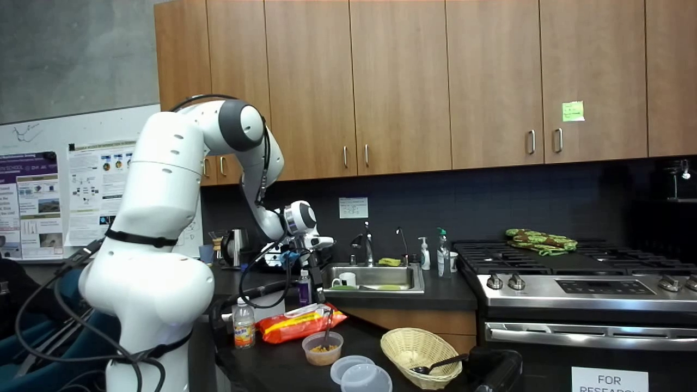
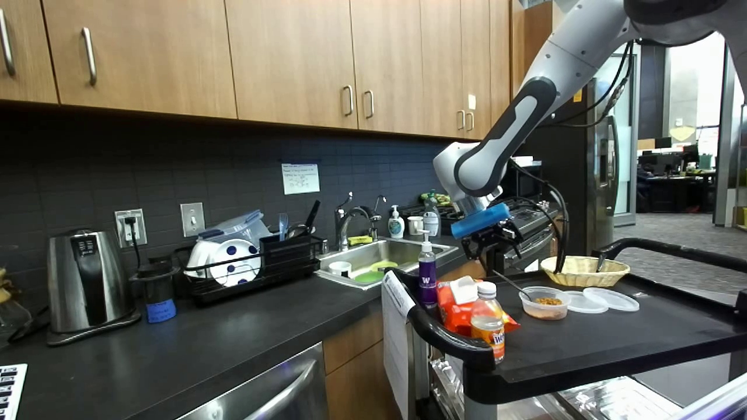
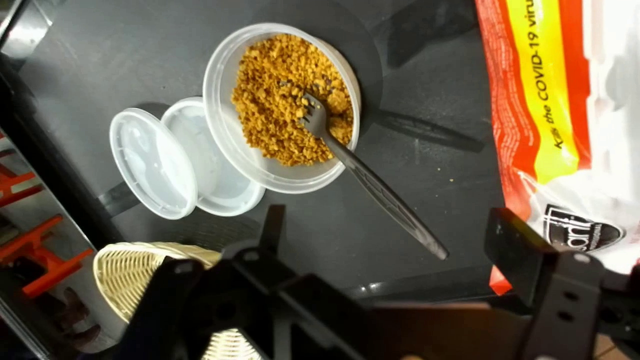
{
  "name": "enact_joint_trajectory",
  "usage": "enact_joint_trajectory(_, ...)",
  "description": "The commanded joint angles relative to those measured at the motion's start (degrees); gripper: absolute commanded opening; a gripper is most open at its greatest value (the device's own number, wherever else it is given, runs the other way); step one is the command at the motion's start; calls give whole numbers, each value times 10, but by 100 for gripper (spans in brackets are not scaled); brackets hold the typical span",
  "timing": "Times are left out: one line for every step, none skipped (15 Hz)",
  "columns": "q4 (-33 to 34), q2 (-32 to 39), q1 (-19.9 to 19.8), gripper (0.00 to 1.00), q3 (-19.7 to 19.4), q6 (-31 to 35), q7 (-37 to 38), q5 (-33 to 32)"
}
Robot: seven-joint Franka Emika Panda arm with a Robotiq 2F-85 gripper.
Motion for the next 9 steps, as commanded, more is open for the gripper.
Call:
enact_joint_trajectory(35,25,15,100,-12,-36,20,-9)
enact_joint_trajectory(40,30,16,100,-13,-39,21,-9)
enact_joint_trajectory(45,35,16,100,-14,-38,24,-10)
enact_joint_trajectory(49,40,16,100,-16,-38,25,-9)
enact_joint_trajectory(53,45,17,100,-18,-37,25,-9)
enact_joint_trajectory(57,50,17,100,-20,-37,26,-9)
enact_joint_trajectory(62,55,17,100,-22,-38,26,-8)
enact_joint_trajectory(66,60,18,100,-24,-38,26,-8)
enact_joint_trajectory(69,63,18,100,-27,-39,27,-8)
